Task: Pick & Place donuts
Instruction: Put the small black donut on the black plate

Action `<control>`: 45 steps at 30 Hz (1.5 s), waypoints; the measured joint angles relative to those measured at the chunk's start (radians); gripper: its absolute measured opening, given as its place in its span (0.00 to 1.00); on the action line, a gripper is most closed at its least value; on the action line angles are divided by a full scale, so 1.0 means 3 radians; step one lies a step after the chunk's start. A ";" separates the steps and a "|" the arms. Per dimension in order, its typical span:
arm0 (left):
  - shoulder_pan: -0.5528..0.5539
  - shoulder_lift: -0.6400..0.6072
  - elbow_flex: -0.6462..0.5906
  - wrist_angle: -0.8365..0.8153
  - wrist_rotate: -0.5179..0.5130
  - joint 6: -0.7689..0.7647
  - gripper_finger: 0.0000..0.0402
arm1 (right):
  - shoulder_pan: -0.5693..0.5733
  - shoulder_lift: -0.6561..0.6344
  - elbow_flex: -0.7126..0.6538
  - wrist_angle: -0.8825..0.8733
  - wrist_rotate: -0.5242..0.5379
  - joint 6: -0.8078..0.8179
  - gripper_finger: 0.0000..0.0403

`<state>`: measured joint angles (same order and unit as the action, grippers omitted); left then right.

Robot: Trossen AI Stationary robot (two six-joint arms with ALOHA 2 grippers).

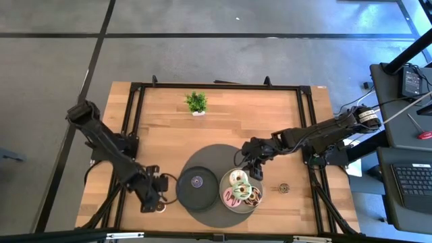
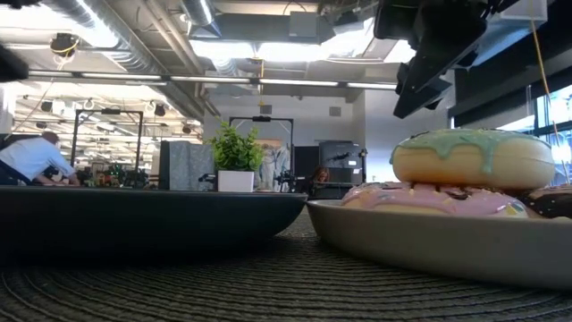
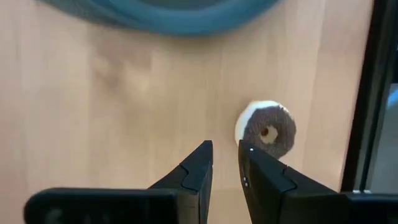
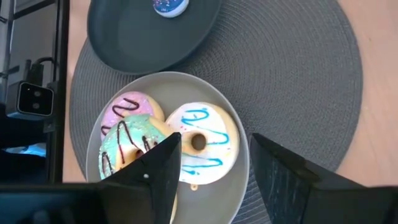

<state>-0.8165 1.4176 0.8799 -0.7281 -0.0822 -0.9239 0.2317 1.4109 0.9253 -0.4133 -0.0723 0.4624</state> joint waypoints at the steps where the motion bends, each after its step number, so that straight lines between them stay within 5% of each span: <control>1: -0.0041 0.0049 0.0000 0.0022 -0.0005 -0.0070 0.18 | 0.0000 0.0000 0.0000 0.0000 0.0000 -0.0002 0.48; 11: -0.0181 0.0381 0.0000 0.0225 -0.0032 -0.0330 0.19 | 0.0000 0.0000 0.0000 0.0001 0.0003 -0.0009 0.48; 27: -0.0181 0.0463 0.0000 0.0272 -0.0040 -0.0566 0.38 | 0.0000 0.0001 0.0000 -0.0006 0.0010 -0.0008 0.48; 45: -0.0204 0.0463 -0.0001 0.0435 -0.0024 -0.0590 0.36 | 0.0000 0.0003 0.0000 -0.0008 0.0010 -0.0086 0.48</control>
<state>-0.8776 1.5566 0.8795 -0.5975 -0.0895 -1.1008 0.2317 1.4117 0.9253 -0.4158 -0.0692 0.4366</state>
